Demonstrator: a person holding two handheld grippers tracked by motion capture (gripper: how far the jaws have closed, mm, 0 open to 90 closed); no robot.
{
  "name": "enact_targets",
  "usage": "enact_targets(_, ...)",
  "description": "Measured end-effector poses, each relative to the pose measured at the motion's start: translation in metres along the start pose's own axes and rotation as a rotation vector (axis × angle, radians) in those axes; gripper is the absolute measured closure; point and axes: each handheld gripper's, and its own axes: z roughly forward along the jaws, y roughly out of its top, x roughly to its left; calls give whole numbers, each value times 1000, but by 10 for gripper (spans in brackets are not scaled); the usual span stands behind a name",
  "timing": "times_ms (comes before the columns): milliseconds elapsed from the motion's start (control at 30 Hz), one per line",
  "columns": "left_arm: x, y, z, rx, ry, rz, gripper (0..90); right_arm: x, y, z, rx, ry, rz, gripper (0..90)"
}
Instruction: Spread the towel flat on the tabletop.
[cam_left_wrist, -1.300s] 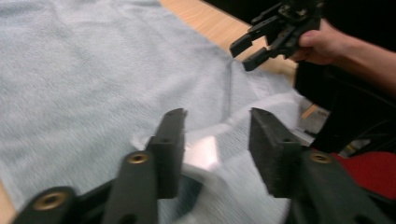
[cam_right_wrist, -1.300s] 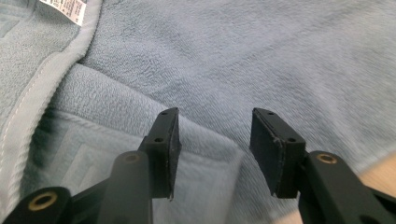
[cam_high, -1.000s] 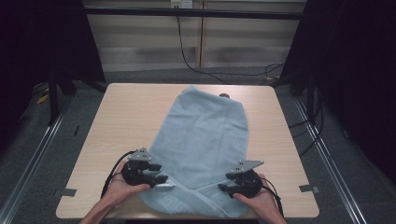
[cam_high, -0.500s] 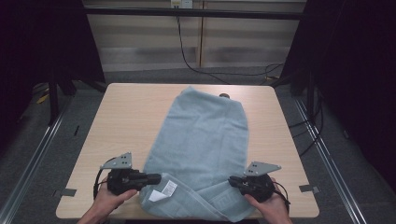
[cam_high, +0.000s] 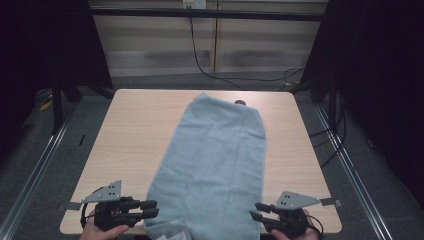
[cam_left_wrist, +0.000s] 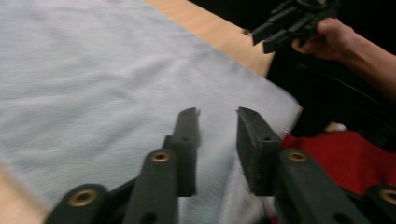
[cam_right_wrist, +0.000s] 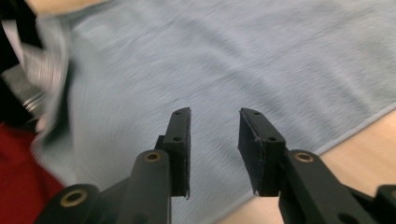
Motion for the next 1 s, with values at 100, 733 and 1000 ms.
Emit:
enact_targets(100, 19, 6, 10, 36, 65, -8, 656, -20, 5, 13, -6, -13, 41, 621)
enact_targets(733, 87, 22, 88, 227, 313, 62, 675, -95, 34, 91, 104, -137, 75, 453)
enact_targets(1000, 69, 7, 71, 238, 264, 25, 845, -95, 39, 97, 110, -162, 60, 423)
